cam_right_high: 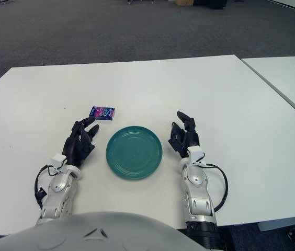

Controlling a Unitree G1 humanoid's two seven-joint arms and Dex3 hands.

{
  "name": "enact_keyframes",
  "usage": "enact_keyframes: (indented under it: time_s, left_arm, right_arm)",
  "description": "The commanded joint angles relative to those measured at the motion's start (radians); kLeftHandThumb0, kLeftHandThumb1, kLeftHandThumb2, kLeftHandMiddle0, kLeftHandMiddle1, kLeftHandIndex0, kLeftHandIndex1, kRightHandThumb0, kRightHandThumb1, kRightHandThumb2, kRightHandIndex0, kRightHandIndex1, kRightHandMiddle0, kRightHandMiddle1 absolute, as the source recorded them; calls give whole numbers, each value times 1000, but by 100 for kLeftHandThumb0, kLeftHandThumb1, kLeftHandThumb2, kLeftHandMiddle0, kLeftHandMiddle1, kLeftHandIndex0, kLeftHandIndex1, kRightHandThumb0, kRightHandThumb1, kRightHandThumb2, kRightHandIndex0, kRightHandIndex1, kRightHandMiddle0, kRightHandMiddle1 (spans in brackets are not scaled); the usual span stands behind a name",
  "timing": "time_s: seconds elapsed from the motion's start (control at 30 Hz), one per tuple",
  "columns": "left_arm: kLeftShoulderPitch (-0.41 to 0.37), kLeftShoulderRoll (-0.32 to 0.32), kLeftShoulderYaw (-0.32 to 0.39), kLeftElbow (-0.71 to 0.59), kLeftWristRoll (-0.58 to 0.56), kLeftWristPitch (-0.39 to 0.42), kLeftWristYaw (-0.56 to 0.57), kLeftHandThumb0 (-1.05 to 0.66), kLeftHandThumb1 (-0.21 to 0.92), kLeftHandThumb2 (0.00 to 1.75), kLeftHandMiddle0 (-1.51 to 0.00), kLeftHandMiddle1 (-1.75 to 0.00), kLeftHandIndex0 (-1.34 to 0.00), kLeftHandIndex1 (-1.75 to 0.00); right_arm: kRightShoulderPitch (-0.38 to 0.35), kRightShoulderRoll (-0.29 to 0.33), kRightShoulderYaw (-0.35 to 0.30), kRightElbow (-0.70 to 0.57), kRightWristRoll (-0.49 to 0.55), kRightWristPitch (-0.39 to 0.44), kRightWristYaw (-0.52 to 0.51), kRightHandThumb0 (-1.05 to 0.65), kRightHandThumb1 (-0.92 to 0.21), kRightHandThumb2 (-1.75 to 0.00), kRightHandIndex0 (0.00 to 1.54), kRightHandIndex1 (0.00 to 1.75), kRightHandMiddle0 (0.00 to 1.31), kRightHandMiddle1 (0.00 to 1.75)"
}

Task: Put the gum into the plate.

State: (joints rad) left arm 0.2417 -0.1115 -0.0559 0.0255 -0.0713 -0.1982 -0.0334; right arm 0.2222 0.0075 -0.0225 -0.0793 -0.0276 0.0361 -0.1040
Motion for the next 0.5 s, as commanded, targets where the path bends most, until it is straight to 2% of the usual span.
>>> enact_keyframes:
  time_s: [0.0,0.23,0.3,0.47]
  left_arm:
    - [-100,-2,15,-45,-5,36,21,-93,92,95,-39,-39,-19,-106]
    - [-210,2,23,-71,30,61,57,-90,92,90,-39,-38,-17,-105]
    - [-273,20,21,-79,63,69,67,-88,92,87,-38,-38,-11,-102]
    - [-399,118,31,57,152,-2,51,-85,92,83,-34,-32,-2,-96]
  right_arm:
    - [29,5,0,40,0,60,4,-69,-92,-86,54,7,0,72]
    - [23,6,-4,48,4,62,4,-67,-92,-84,56,9,0,75]
    - [19,9,-4,53,4,65,1,-66,-92,-84,56,9,0,75]
    - [12,14,-3,68,1,55,-3,-66,-92,-83,58,11,0,76]
